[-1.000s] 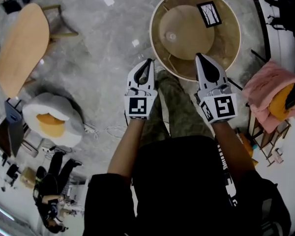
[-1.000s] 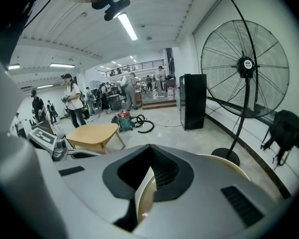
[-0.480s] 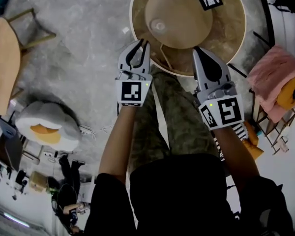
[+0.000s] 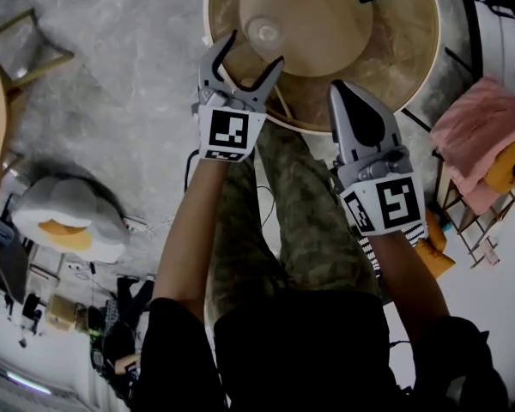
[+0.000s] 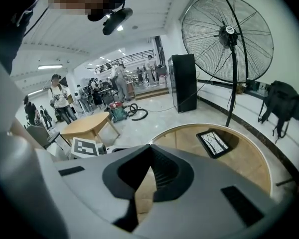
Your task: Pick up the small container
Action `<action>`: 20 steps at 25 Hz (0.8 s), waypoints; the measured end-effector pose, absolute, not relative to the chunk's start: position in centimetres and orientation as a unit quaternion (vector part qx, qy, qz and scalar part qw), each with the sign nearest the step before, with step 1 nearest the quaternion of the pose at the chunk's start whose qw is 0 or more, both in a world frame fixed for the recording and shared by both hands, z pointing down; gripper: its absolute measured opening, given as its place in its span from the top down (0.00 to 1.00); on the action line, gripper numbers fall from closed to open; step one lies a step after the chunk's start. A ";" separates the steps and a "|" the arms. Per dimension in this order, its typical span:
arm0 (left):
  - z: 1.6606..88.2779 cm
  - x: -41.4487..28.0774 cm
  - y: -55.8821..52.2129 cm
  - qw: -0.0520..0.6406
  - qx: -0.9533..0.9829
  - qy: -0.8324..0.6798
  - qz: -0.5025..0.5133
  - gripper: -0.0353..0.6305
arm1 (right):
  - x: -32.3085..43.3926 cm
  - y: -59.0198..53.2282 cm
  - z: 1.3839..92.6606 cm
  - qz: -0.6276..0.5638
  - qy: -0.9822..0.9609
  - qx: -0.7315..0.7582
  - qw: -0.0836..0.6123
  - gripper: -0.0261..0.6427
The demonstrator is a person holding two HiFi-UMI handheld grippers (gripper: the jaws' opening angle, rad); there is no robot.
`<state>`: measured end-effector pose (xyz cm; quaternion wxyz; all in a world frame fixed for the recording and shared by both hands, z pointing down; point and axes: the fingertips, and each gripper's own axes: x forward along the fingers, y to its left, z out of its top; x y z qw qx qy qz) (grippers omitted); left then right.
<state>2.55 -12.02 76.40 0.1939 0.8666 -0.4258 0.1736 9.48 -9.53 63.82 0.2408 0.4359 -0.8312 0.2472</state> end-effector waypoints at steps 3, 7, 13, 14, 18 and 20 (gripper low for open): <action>78.0 3.5 -12.7 0.184 0.868 -0.421 0.186 0.41 | 10.1 -9.4 65.1 0.249 -0.829 0.437 0.246 0.94; 79.6 4.9 -13.6 0.178 0.867 -0.422 0.196 0.40 | 11.2 -9.1 66.2 0.254 -0.825 0.438 0.253 0.94; 81.3 5.7 -14.7 0.173 0.862 -0.428 0.208 0.38 | 11.9 -8.8 67.6 0.261 -0.823 0.434 0.258 0.94; 81.5 5.8 -14.9 0.172 0.862 -0.428 0.211 0.38 | 12.0 -8.8 67.7 0.261 -0.823 0.434 0.258 0.94; 82.0 6.2 -15.5 0.174 0.861 -0.426 0.214 0.38 | 12.4 -8.8 67.8 0.264 -0.822 0.435 0.257 0.94; 82.2 6.4 -15.6 0.174 0.861 -0.428 0.215 0.38 | 12.6 -8.7 67.9 0.266 -0.822 0.434 0.257 0.94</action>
